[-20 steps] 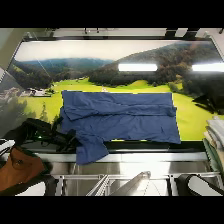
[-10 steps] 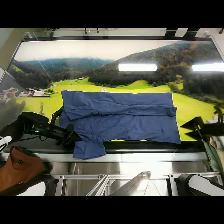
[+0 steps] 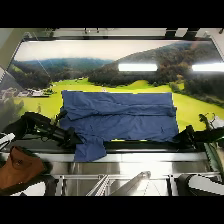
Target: Fold the shirts.
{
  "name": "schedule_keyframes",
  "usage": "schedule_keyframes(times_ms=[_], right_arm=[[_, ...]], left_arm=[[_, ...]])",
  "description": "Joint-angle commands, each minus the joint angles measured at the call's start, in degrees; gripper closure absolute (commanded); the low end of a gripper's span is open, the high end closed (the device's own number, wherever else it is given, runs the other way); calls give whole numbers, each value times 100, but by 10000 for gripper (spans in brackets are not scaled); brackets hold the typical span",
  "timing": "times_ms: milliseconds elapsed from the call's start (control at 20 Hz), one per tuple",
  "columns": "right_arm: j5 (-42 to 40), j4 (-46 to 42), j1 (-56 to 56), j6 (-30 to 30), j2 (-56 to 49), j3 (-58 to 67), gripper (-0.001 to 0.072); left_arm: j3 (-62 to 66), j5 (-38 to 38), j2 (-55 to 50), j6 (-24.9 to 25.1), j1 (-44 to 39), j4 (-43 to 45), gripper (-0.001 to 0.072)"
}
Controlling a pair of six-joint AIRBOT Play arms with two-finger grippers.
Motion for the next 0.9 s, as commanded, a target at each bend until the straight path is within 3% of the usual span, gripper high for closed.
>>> schedule_keyframes(times_ms=[0,50,100,250,500,850], right_arm=[[533,431,238,-240,28,-81,538],[570,520,229,-328,116,-164,659],[540,535,227,-339,234,-245,692],[400,533,227,-293,876,-518,692],[48,590,225,-208,2026,-758,692],[138,1731,223,-136,3082,-763,692]], left_arm=[[-376,-203,369,238,44,-17,684],[-592,-280,601,343,136,-92,684],[-841,-275,872,577,302,-284,684],[-1478,-153,1631,1016,890,-654,684],[-1759,-223,2693,1019,1248,-802,684],[-1097,258,3171,498,1250,-881,684]])
